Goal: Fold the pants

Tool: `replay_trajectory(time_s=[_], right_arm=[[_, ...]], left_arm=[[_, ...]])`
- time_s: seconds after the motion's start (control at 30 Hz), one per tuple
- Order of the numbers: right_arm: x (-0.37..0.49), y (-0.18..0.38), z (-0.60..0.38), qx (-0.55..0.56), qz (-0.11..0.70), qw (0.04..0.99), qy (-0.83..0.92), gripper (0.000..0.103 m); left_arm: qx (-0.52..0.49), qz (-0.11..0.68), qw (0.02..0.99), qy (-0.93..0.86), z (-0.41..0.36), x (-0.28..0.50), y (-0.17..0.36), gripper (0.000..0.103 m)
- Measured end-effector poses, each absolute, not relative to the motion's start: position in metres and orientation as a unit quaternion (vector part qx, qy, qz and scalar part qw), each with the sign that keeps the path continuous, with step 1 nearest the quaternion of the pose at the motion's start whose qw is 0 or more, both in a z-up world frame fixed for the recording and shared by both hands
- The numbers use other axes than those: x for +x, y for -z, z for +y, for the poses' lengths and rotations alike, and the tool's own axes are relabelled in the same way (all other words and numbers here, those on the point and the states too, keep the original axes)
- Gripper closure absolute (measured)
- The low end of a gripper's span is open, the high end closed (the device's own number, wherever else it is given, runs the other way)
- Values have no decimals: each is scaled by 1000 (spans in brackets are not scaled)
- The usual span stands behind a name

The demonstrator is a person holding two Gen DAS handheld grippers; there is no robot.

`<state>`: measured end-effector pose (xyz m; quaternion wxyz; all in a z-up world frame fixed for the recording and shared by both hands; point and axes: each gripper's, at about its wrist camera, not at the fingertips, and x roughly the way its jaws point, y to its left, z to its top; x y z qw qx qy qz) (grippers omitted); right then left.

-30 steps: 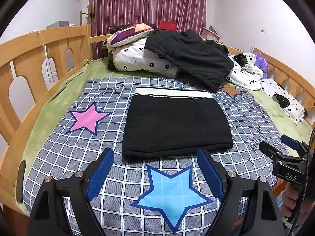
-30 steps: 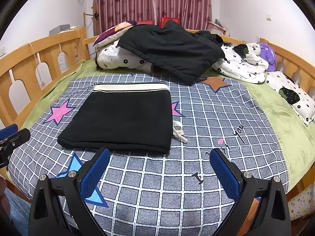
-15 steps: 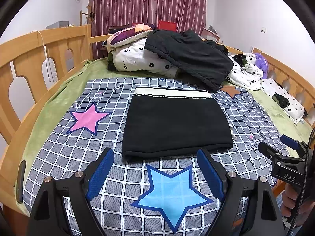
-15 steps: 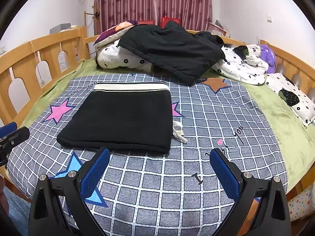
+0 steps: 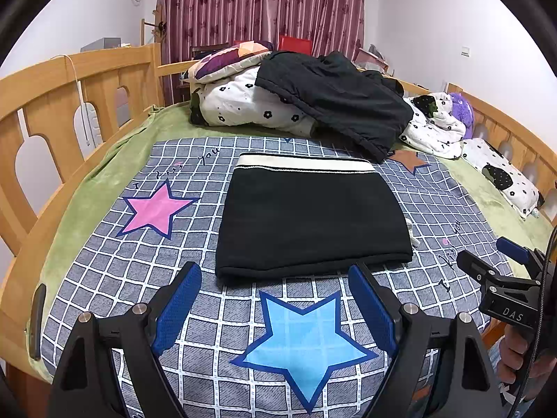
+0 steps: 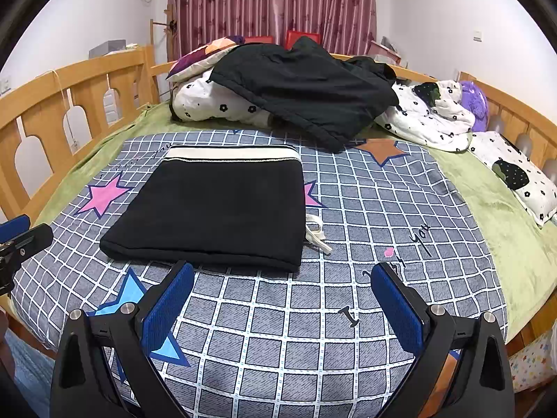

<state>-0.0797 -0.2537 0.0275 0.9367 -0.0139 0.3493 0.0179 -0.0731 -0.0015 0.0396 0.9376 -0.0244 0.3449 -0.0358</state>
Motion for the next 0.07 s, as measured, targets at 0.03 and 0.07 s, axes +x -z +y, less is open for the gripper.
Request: replay_trajectory(time_s=[0.03,0.07], right_arm=[[-80,-28,-253,-14,349,937,-18,3],[-80,-28,-253,-14,349,937,-18,3]], left_arm=[[-25,345,937,36,-2,-73,-40,17],[-24,345,937,37,-1,-73,-39,17]])
